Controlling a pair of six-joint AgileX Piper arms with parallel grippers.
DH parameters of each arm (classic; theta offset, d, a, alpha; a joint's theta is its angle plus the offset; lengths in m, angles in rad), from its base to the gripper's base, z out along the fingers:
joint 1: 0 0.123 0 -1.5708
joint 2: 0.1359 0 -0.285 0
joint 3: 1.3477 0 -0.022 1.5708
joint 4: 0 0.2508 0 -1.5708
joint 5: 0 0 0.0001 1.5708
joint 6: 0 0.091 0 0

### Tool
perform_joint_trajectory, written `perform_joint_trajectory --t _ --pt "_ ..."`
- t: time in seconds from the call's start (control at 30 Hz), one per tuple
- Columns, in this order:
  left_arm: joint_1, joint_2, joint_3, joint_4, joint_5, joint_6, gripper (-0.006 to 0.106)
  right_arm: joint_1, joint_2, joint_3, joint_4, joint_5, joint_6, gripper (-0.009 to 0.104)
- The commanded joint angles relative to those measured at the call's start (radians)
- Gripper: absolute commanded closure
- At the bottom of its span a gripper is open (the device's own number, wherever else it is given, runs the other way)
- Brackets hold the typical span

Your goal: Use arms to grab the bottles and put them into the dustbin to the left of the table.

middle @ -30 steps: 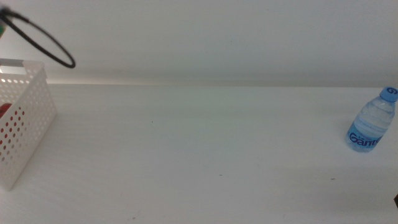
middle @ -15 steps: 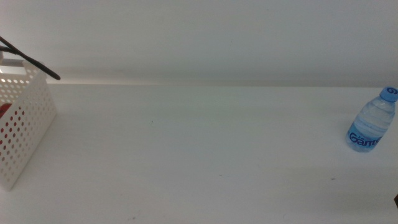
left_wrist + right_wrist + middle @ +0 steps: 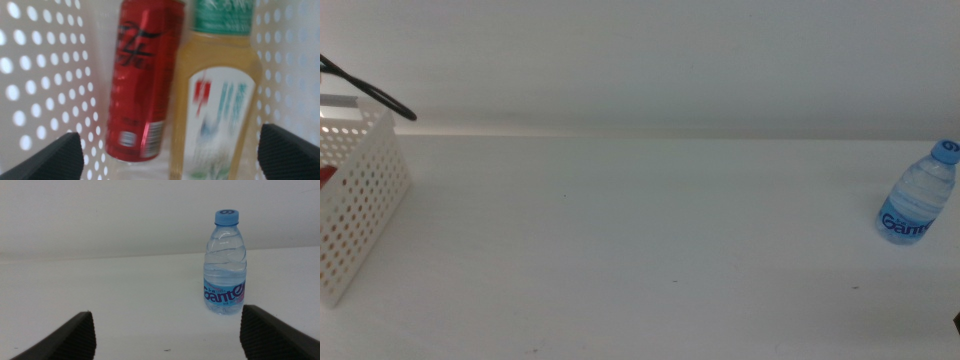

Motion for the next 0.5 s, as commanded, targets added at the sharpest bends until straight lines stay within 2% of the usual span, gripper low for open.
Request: perform_joint_trajectory --t 0.0,0.13,0.23,0.37,0.47 --pt "-0.018 -0.049 -0.006 -0.008 0.085 -0.032 0.007 -0.006 -0.039 0.043 -0.007 -0.007 -0.009 0.018" --pt "-0.060 -0.142 -0.006 -0.010 0.081 -0.096 0.007 -0.006 -0.039 0.043 -0.007 -0.007 -0.009 0.018" --pt "-0.101 -0.209 -0.006 -0.048 0.079 -0.135 0.007 -0.006 -0.039 0.043 -0.007 -0.007 -0.009 0.018" --pt "-0.139 -0.295 -0.006 -0.174 0.086 -0.154 0.007 -0.006 -0.039 0.043 -0.007 -0.007 -0.009 0.018" --pt "-0.178 -0.363 -0.001 -0.317 0.088 -0.154 0.007 -0.006 -0.039 0.043 -0.007 -0.007 -0.009 0.018"
